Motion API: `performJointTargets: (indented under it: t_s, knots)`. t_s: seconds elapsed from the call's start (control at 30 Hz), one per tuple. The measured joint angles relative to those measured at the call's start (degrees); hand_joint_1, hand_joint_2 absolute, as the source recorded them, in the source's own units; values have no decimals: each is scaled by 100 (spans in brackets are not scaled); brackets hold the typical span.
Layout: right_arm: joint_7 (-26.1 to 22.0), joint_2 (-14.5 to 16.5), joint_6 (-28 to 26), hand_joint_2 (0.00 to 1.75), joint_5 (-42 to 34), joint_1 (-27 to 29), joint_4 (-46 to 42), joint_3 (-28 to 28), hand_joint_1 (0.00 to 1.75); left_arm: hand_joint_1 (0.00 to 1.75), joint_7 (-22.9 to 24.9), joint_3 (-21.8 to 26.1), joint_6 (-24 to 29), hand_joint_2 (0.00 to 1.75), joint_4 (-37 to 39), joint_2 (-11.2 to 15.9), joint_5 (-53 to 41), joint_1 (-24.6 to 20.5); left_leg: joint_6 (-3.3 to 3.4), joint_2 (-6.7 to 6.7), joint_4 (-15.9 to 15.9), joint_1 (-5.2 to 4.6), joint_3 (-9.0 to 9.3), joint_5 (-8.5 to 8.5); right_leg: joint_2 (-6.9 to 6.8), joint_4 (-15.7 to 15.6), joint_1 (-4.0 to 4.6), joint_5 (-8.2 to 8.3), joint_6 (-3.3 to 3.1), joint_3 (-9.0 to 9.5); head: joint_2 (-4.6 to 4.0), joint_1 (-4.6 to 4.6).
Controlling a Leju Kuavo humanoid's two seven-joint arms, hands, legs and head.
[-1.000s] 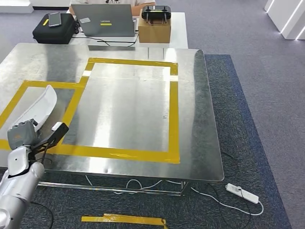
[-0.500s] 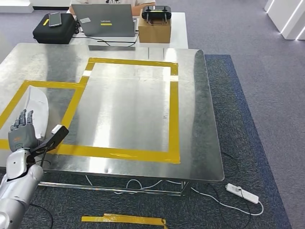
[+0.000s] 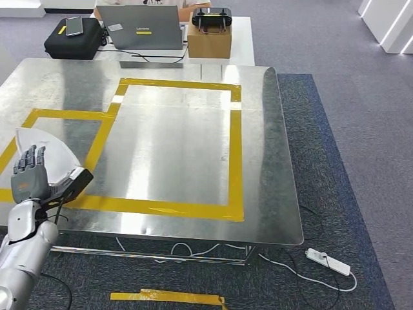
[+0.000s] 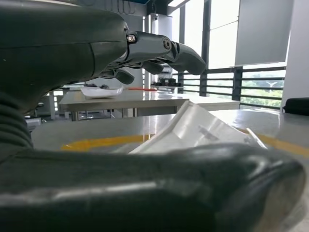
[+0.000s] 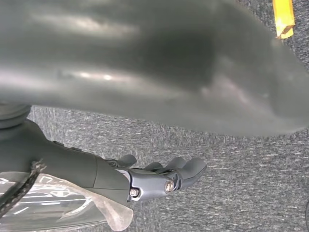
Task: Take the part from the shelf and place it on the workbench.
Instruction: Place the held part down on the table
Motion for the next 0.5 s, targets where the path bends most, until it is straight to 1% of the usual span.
performJointTargets:
  t_s: [0.23,0.5]
  knots:
    - [-36,0,7,0,135,-11,0,-113,0,0,-314,-41,91,0,-325,-24,322,108,0,0,0,0,0,0,0,0,0,0,0,0,0,0]
    - [-52,0,39,0,224,-19,0,-240,0,0,-538,-110,88,0,-975,-152,683,411,0,0,0,-1,0,-1,0,0,-1,0,0,-1,0,-1]
